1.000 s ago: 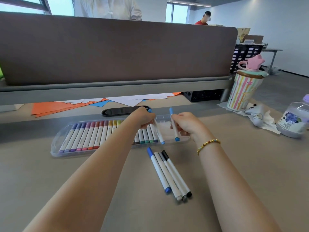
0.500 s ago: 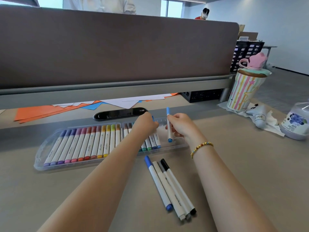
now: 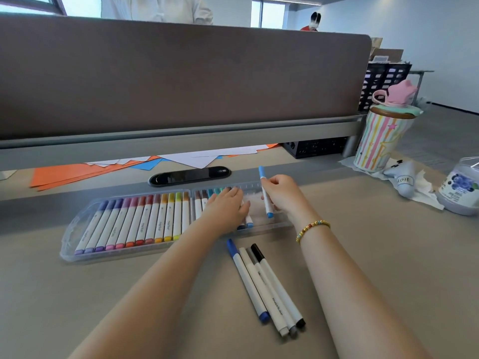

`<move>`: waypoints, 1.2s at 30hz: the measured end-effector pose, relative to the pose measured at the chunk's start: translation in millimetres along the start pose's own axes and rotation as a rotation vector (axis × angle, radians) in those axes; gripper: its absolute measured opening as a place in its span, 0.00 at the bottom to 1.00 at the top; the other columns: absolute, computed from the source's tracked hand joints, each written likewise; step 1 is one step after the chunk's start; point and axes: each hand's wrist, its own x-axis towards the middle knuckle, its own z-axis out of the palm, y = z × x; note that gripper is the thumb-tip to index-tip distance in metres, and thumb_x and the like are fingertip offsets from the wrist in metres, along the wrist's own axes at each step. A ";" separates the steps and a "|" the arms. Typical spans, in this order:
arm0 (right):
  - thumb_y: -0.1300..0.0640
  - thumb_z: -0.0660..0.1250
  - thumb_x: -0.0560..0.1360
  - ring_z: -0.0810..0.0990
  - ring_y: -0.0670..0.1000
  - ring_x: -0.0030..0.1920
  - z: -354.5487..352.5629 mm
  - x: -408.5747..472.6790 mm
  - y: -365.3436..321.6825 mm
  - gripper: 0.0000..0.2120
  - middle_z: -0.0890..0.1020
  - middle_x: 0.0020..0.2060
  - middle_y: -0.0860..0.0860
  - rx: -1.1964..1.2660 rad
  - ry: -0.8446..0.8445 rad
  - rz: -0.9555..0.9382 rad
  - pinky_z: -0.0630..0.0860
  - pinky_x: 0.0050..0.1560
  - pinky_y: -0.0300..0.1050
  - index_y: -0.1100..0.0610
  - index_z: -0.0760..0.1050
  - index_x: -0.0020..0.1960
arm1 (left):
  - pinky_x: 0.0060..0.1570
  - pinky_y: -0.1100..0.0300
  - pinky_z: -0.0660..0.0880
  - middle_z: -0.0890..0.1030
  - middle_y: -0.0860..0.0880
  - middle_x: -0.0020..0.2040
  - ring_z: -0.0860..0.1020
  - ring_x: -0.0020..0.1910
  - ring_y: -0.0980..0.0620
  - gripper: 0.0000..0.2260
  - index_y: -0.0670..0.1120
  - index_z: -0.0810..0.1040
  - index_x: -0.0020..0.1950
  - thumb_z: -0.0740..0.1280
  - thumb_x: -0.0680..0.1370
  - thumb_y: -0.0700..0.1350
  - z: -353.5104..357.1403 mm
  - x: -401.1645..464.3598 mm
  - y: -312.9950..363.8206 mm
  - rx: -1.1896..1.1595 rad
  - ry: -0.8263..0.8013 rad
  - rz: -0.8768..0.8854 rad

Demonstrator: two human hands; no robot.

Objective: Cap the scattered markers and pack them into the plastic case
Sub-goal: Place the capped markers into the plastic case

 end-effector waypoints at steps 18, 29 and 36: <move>0.48 0.62 0.77 0.81 0.55 0.46 27.1 16.8 -2.5 0.19 0.82 0.46 0.55 -0.421 -0.070 0.063 0.79 0.51 0.50 0.59 0.74 0.61 | 0.73 0.47 0.42 0.49 0.49 0.78 0.46 0.77 0.49 0.23 0.48 0.49 0.77 0.45 0.83 0.51 3.8 -4.2 -10.7 0.027 0.054 -0.098; 0.48 0.58 0.80 0.74 0.50 0.43 37.7 9.7 2.7 0.17 0.79 0.47 0.54 -0.572 0.027 -0.023 0.69 0.42 0.40 0.59 0.74 0.60 | 0.73 0.48 0.42 0.49 0.49 0.78 0.46 0.77 0.50 0.23 0.48 0.48 0.77 0.44 0.83 0.51 3.8 -7.5 -14.0 0.026 0.060 -0.092; 0.43 0.54 0.80 0.79 0.53 0.53 41.0 6.3 8.8 0.21 0.81 0.51 0.53 -0.720 0.086 -0.109 0.73 0.49 0.43 0.57 0.76 0.59 | 0.73 0.47 0.42 0.48 0.49 0.78 0.46 0.77 0.50 0.23 0.48 0.48 0.77 0.44 0.83 0.51 5.1 -6.7 -16.9 0.029 0.052 -0.080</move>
